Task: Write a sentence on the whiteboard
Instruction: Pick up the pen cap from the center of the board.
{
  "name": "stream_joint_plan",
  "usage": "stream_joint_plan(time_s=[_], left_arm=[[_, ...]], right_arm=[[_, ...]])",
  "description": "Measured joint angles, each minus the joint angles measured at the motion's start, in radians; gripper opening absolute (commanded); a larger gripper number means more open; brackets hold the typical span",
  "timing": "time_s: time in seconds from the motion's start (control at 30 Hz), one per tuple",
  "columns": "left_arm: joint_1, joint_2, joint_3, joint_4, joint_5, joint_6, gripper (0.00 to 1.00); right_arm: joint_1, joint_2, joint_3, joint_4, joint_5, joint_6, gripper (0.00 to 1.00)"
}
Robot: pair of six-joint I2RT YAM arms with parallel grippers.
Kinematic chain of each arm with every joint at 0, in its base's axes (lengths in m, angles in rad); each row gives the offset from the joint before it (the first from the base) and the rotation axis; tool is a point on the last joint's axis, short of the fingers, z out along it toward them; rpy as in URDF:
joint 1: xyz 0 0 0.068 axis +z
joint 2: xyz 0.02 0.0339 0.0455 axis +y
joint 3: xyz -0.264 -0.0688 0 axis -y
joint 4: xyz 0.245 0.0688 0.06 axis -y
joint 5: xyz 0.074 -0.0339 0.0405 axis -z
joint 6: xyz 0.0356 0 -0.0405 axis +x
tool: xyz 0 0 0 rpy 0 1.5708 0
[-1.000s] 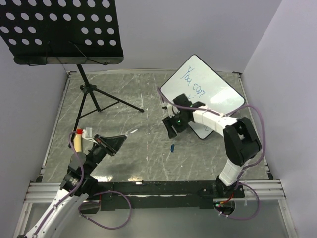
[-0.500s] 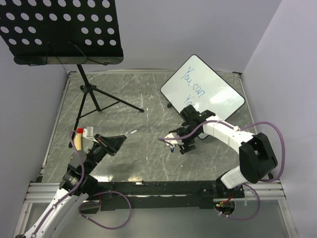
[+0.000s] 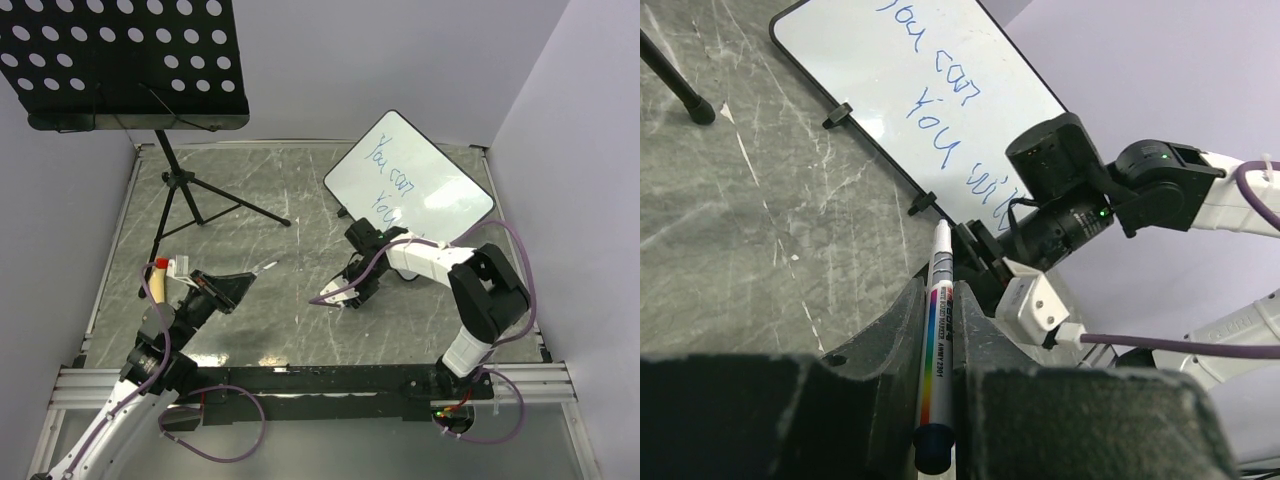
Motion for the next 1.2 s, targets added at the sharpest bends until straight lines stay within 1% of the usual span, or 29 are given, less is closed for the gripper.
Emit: stream_joint_plan(time_s=[0.13,0.2,0.23,0.33,0.57,0.7,0.73,0.8,0.83,0.93,1.1,1.2], left_arm=[[0.000,-0.001,0.000,0.000,0.000,-0.001,0.01],[0.000,-0.002,0.000,0.000,0.000,-0.002,0.01],[0.000,-0.004,0.000,0.000,0.000,-0.002,0.01],[0.000,-0.011,-0.004,0.006,0.000,-0.005,0.01],[0.000,-0.016,-0.053,0.017,0.000,-0.029,0.01],[0.000,-0.030,-0.056,0.013,-0.001,-0.032,0.01],[0.000,-0.033,-0.056,0.014,-0.001,-0.033,0.01],[0.000,-0.034,-0.056,0.015,0.000,-0.034,0.01],[0.000,-0.034,-0.058,0.018,0.000,-0.037,0.01],[0.000,-0.035,-0.072,0.033,0.001,-0.042,0.01],[0.000,-0.013,-0.110,0.088,0.014,-0.071,0.01],[0.000,0.047,-0.117,0.153,0.031,-0.089,0.01]], right_arm=[[0.014,0.031,0.006,0.008,0.014,-0.023,0.50],[0.017,0.036,0.013,0.005,0.019,-0.035,0.47],[0.018,0.040,0.018,0.000,0.021,-0.039,0.43],[0.026,0.053,0.032,-0.020,0.034,-0.062,0.40],[0.063,0.098,0.090,-0.087,0.085,-0.114,0.38],[0.090,0.119,0.118,-0.120,0.116,-0.135,0.32],[0.095,0.122,0.122,-0.127,0.123,-0.138,0.28],[0.104,0.129,0.130,-0.141,0.134,-0.140,0.24],[0.106,0.130,0.132,-0.145,0.137,-0.140,0.20],[0.106,0.131,0.134,-0.150,0.139,-0.134,0.13],[0.104,0.129,0.132,-0.143,0.125,-0.075,0.09],[0.090,0.124,0.127,-0.135,0.087,0.010,0.07]])
